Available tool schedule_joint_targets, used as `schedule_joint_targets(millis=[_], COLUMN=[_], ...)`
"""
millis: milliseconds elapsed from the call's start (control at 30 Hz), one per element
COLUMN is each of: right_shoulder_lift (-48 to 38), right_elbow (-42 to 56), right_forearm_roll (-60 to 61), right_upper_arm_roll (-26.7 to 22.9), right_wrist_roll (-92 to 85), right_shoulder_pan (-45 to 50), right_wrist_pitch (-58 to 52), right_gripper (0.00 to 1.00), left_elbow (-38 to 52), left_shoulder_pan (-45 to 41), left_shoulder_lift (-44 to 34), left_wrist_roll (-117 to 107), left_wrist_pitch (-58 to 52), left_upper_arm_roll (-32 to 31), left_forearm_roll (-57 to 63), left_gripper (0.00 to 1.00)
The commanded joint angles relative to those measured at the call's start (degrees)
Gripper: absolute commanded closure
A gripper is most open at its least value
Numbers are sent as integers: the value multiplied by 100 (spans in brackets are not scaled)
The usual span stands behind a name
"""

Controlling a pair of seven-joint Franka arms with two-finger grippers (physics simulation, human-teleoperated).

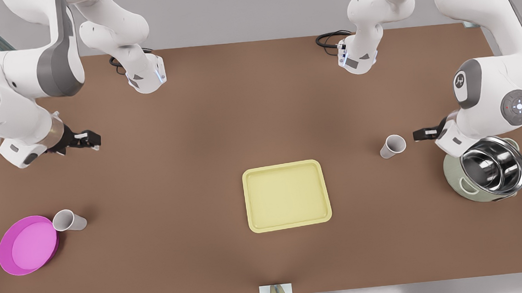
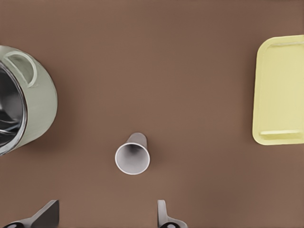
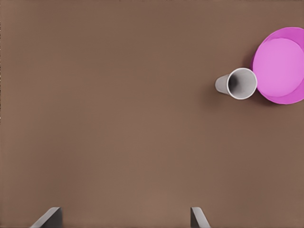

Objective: Use both arms to respectively pick up the white IKEA cups from the middle-left and middle-right positions, then place the white IKEA cups onto the middle-middle tray, ensuring that the cups remain upright and do not tip over

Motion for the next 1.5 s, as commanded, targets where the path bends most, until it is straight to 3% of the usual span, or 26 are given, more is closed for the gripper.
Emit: schedule_joint_targets(millis=[0, 33, 100, 200, 333, 533, 633, 667, 733, 767, 800, 1000, 1100, 1200, 1267, 1333, 1433, 1467], right_shoulder_lift=[-11, 59, 436, 1993, 2906, 3970, 4120, 4129, 4164, 4164, 4146, 4146, 4190, 4217, 4252, 4287, 4331, 4357], right_elbow=[-29, -3, 24, 674, 1245, 1799, 1764, 1703, 1448, 1360, 1263, 1061, 1061, 1052, 1052, 1052, 1052, 1052], right_forearm_roll=[79, 26, -9, 131, 272, 895, 1160, 1125, 1142, 1133, 1142, 1072, 984, 984, 984, 984, 984, 984], right_upper_arm_roll=[-13, -21, -30, -21, -13, -13, -13, -21, -4, -4, -4, -13, -21, -21, -21, -13, -13, -13], right_wrist_roll=[-478, -478, -548, -1163, -2033, -3536, -3721, -3818, -4011, -4011, -4011, -4020, -4011, -4003, -4003, -4003, -4011, -4011], right_shoulder_pan=[-53, -53, -220, -1195, -2056, -2452, -2690, -2707, -2883, -2892, -2892, -2848, -2830, -2795, -2787, -2786, -2786, -2769], right_wrist_pitch=[57, 57, 136, 988, 1524, 3230, 3265, 3265, 3265, 3265, 3265, 3370, 3458, 3458, 3467, 3476, 3476, 3476], right_gripper=[0, 0, 0, 0, 0, 0, 0, 0, 0, 0, 0, 0, 0, 0, 10, 22, 50, 55], left_elbow=[-56, -371, -1679, -2894, -3378, -3633, -3650, -3650, -3641, -3641, -3633, -3571, -3168, -1217, 664, 1209, 1632, 1676], left_shoulder_pan=[0, 17, 44, 184, 228, 334, 351, 351, 351, 351, 351, 360, 219, -175, -774, -817, -1081, -1125], left_shoulder_lift=[4, 21, 3, 171, 214, 214, 329, 373, 381, 381, 373, 338, -102, 644, 1875, 2367, 2886, 3027], left_wrist_roll=[-105, -96, -79, -44, -44, -44, -52, -52, -52, -52, -52, -26, -52, -1114, -2486, -3488, -4377, -4341], left_wrist_pitch=[349, 489, 1920, 3390, 3830, 3672, 3680, 3680, 3698, 3715, 3707, 3716, 3241, 2450, 1826, 1896, 2353, 2432], left_upper_arm_roll=[9, 62, 220, 229, 317, 326, 326, 326, 317, 317, 317, 264, 36, -334, -483, -887, -1019, -1045], left_forearm_roll=[-19, -11, -19, -19, -19, -19, -19, -19, -238, -380, -389, -881, -863, -574, -450, -433, -433, -441], left_gripper=[0, 0, 0, 0, 0, 0, 0, 14, 59, 72, 79, 79, 79, 79, 79, 79, 79, 79])
